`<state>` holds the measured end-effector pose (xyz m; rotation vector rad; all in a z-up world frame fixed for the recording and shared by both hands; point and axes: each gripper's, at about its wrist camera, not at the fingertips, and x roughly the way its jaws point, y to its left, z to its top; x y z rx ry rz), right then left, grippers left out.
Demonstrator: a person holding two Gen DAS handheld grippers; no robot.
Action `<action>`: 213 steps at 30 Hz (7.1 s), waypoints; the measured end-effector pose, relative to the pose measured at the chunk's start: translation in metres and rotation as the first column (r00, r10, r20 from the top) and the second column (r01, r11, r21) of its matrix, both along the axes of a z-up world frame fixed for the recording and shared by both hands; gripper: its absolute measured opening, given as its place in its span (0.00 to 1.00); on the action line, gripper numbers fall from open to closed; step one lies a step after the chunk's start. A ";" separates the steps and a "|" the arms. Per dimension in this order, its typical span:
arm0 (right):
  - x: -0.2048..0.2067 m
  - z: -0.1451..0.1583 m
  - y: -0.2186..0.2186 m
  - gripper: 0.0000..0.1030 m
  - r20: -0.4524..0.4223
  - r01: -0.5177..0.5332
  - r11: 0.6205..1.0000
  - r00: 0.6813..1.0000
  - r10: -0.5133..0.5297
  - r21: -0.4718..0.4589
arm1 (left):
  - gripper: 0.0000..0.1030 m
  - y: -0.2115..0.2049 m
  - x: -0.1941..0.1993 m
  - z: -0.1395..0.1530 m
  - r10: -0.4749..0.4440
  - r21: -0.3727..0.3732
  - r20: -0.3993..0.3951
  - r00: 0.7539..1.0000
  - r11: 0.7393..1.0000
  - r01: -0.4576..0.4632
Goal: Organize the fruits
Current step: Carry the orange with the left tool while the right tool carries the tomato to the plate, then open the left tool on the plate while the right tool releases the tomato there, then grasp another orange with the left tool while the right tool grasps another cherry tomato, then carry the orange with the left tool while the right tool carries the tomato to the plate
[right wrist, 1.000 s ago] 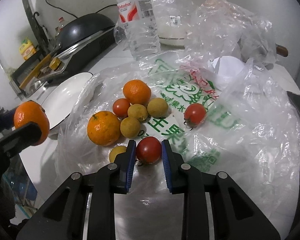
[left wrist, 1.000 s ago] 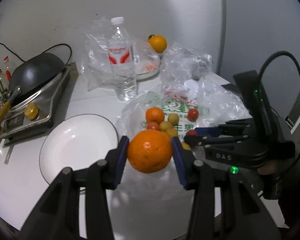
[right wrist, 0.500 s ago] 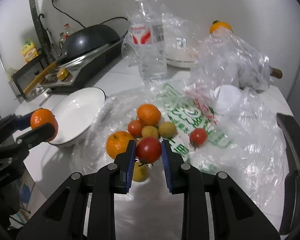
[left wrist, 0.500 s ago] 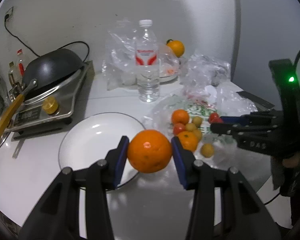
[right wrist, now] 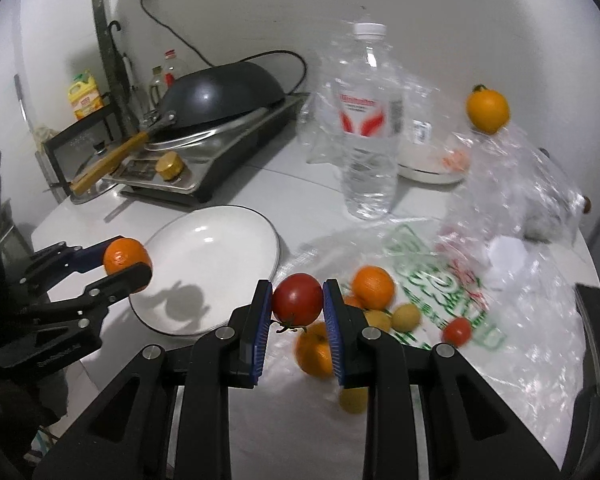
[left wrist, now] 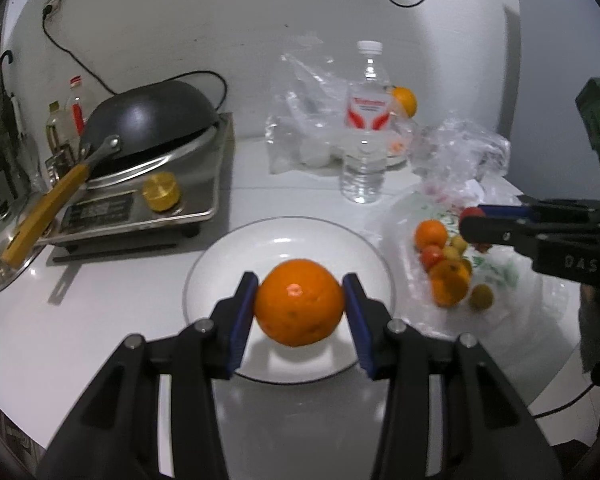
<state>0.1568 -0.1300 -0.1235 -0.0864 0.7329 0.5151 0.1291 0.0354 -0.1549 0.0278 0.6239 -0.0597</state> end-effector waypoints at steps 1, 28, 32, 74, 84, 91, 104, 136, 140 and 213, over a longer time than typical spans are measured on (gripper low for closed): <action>0.001 0.001 0.006 0.27 0.001 -0.007 1.000 1.000 0.007 -0.002 | 0.43 0.004 0.001 -0.001 0.005 0.001 0.000 1.000 1.000 -0.005; 0.069 -0.035 0.132 0.27 -0.170 -0.108 0.993 0.979 0.115 0.049 | 0.43 0.055 0.049 -0.046 -0.010 -0.006 -0.079 0.997 1.000 0.010; 0.076 -0.041 0.145 0.27 -0.187 -0.110 0.993 0.975 0.118 0.051 | 0.43 0.058 0.052 -0.049 -0.016 -0.023 -0.093 0.996 1.000 0.014; 0.031 0.015 0.023 0.37 -0.053 0.022 0.994 0.998 -0.017 0.102 | 0.69 0.003 0.022 0.000 0.007 -0.033 -0.006 1.000 0.999 -0.007; 0.019 0.020 -0.036 0.37 -0.014 0.072 0.992 0.997 -0.070 0.108 | 0.69 -0.042 0.018 0.013 -0.046 -0.006 0.007 0.999 0.999 0.046; 0.018 0.012 -0.078 0.37 -0.013 0.114 0.988 0.994 -0.113 0.106 | 0.69 -0.080 0.022 0.013 -0.100 0.024 -0.013 0.995 0.995 0.100; 0.025 -0.016 -0.123 0.37 -0.046 0.148 0.984 0.989 -0.144 0.101 | 0.69 -0.132 0.034 0.001 -0.172 0.106 -0.069 0.983 0.978 0.178; 0.065 -0.066 -0.122 0.31 -0.163 0.130 0.991 0.979 -0.122 0.036 | 0.49 -0.158 0.070 -0.047 -0.228 0.128 -0.248 0.942 0.956 0.265; 0.065 -0.069 -0.118 0.31 -0.165 0.127 0.992 0.979 -0.123 0.015 | 0.46 -0.157 0.069 -0.049 -0.232 0.128 -0.250 0.940 0.955 0.269; 0.003 -0.008 0.050 0.27 -0.044 -0.121 0.993 0.992 0.120 -0.013 | 0.45 -0.014 0.006 -0.035 -0.066 0.050 -0.115 0.991 0.996 0.072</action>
